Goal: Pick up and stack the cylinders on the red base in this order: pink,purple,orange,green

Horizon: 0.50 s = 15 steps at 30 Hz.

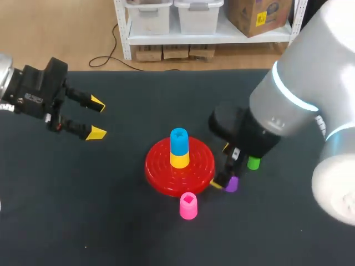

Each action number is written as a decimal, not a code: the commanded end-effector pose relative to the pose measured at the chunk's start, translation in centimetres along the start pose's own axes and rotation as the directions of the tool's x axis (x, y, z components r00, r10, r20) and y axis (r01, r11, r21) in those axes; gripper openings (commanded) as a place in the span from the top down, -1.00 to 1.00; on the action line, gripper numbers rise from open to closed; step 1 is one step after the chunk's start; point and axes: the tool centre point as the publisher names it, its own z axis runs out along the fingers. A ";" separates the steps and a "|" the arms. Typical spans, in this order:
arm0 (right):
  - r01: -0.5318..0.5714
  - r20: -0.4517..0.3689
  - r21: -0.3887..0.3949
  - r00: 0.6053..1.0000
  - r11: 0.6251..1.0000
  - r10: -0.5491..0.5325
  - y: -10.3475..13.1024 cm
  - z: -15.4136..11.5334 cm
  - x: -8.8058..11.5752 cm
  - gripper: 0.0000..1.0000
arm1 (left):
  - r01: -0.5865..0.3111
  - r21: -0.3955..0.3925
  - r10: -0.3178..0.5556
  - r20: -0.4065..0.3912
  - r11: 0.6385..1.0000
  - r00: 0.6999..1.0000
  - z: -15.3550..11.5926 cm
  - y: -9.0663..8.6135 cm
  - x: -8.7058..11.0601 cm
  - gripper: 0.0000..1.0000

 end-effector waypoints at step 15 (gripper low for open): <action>0.075 -0.097 0.026 0.993 0.997 -0.072 5.5 5.0 -1.1 -1.00 | -0.002 -0.002 0.002 0.004 1.000 1.000 0.0 0.0 0.1 -1.00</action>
